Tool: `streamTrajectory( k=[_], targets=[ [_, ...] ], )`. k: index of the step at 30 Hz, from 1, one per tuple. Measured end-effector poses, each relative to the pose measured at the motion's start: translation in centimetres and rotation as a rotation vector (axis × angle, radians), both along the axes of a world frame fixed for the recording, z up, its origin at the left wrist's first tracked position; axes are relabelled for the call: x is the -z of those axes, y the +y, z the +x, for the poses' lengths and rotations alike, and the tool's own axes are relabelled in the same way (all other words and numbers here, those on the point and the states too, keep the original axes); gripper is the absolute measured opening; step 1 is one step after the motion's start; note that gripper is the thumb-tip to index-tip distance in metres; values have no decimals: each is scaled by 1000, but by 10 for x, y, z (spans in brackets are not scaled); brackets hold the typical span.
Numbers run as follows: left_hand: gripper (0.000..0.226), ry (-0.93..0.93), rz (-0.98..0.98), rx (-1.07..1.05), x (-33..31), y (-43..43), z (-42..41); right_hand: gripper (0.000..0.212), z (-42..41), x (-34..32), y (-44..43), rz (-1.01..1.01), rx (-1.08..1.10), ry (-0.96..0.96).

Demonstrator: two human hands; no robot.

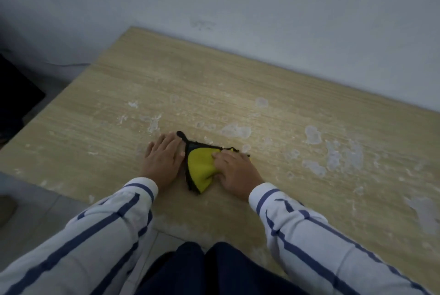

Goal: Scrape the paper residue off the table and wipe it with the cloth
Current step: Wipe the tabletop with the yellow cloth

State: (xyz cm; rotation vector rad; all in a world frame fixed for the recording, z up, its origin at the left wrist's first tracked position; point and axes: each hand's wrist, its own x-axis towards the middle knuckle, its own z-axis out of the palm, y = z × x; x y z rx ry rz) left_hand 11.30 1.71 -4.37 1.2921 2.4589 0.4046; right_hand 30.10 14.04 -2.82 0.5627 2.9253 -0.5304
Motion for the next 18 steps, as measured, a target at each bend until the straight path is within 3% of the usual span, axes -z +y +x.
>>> streamTrajectory(
  k=[2, 5, 7, 9, 12, 14, 16, 18],
  targets=[
    [51, 36, -20, 4, 2, -3, -6, 55, -6, -1, 13, 35, 120, 27],
    [52, 62, -30, 12, 4, -7, -20, 40, -14, 0, 31, 175, 472, 67],
    [53, 82, -43, 24, 5, -9, -31, 35, -25, 0, 27, 205, 617, 7],
    [53, 101, -58, 23, 8, -13, -46, 29, -44, 3, 4, 197, 606, 56],
    [51, 101, -60, -17, 8, -21, -76, 23, -81, 9, -57, 142, 193, 219],
    [51, 102, -69, -17, 8, -27, -100, 23, -101, 10, -90, 11, -50, 221],
    [51, 103, -75, 2, 8, -31, -119, 31, -108, 7, -87, -114, 41, 242],
    [51, 112, -72, 32, 7, -32, -129, 43, -105, -4, -62, -73, 394, 287]
  ],
)
